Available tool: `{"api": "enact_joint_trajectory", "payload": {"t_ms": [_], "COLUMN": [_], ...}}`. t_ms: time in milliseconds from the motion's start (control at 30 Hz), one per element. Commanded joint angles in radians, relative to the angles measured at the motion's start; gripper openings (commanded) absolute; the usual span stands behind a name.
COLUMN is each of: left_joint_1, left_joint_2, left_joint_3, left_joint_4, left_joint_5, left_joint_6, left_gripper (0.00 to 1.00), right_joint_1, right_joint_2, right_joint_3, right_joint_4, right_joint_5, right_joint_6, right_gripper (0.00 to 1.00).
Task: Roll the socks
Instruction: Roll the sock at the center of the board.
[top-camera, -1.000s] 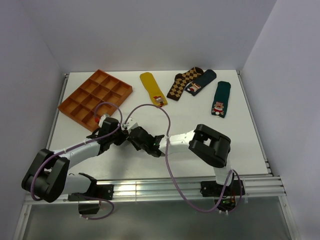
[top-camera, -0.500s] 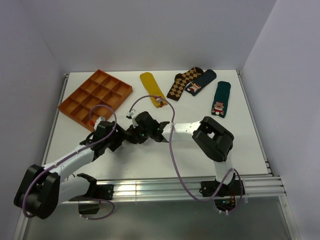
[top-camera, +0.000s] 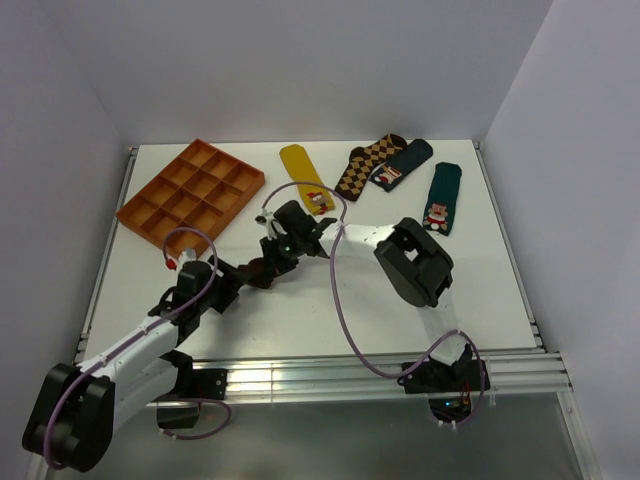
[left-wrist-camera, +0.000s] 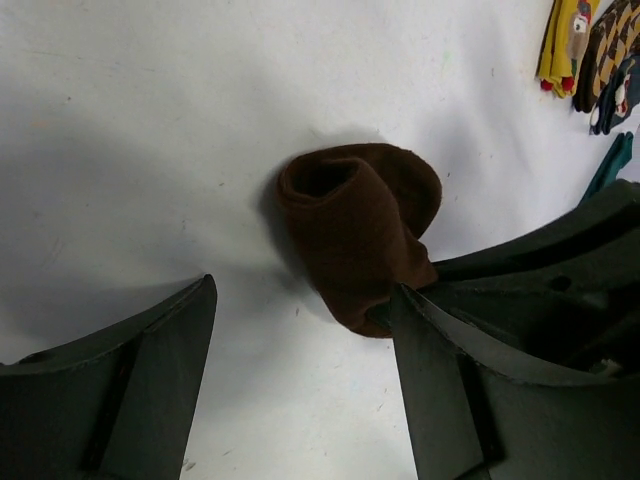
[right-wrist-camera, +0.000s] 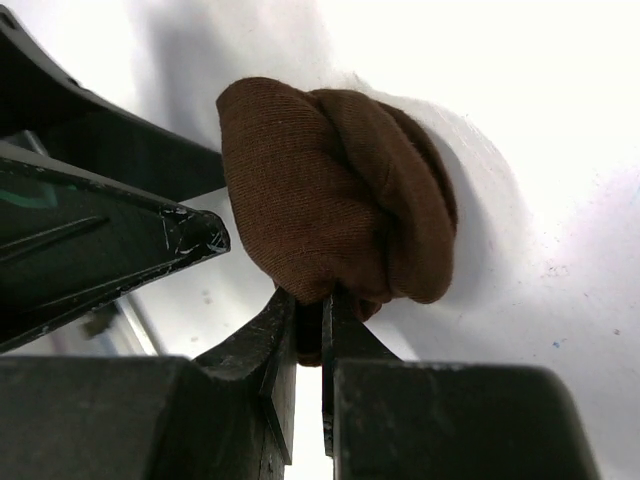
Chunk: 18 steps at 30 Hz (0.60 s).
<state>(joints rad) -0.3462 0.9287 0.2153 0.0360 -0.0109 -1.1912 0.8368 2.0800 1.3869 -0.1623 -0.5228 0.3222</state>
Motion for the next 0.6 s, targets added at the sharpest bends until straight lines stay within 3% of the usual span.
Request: {"api": "enact_joint_trajectory", "payload": {"t_ms": [0, 333, 567], "left_joint_1": [0.006, 0.012, 0.01], "left_joint_2": [0.015, 0.162, 0.246], "left_joint_3": [-0.019, -0.025, 0.007], "left_joint_4": [0.093, 0.231, 0.254], "left_joint_5": [0.02, 0.04, 0.043], "left_joint_6": [0.01, 0.002, 0.018], "left_gripper": [0.74, 0.72, 0.68], "right_joint_1": [-0.037, -0.102, -0.107], "right_joint_2": [0.058, 0.138, 0.163], "right_joint_3": [0.02, 0.005, 0.032], "right_joint_4": [-0.099, -0.019, -0.005], "right_joint_5": [-0.126, -0.264, -0.276], "right_joint_6": [0.093, 0.297, 0.356], "right_gripper": [0.0, 0.0, 0.0]}}
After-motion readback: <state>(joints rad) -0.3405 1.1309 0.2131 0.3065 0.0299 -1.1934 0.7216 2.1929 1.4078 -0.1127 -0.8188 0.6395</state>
